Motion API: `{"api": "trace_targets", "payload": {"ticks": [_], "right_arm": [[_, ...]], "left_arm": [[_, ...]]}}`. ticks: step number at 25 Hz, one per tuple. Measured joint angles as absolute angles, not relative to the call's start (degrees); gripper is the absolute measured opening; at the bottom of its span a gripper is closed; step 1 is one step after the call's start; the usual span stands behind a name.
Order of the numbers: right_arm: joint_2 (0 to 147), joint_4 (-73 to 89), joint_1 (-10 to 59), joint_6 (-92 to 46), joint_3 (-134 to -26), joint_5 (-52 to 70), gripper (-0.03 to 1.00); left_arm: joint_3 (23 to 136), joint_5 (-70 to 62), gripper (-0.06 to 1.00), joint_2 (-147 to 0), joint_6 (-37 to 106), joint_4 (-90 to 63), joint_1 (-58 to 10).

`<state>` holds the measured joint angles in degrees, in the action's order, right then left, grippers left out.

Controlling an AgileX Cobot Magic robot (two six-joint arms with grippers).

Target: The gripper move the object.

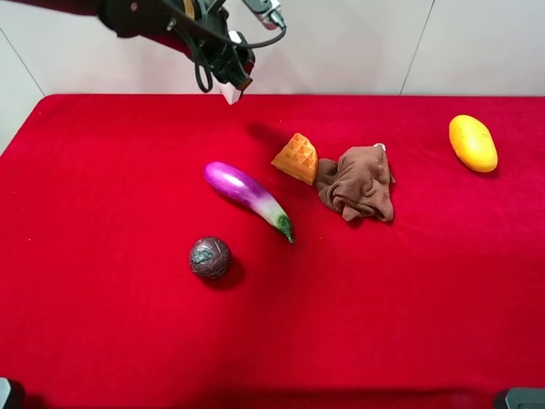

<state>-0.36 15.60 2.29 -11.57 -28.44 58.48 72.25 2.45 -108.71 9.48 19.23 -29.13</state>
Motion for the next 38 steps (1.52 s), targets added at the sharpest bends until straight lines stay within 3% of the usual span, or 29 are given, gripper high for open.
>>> {"api": "trace_targets", "payload": {"ticks": [14, 38], "right_arm": [[-0.36, 15.60, 2.29, -11.57, -28.44, 58.48, 0.63], [-0.36, 15.60, 2.29, -11.57, -28.44, 58.43, 0.63]], "left_arm": [[59.61, 27.28, 0.62, -108.71, 9.48, 19.23, -27.00], [47.98, 34.85, 0.62, -108.71, 9.48, 19.23, -24.31]]}}
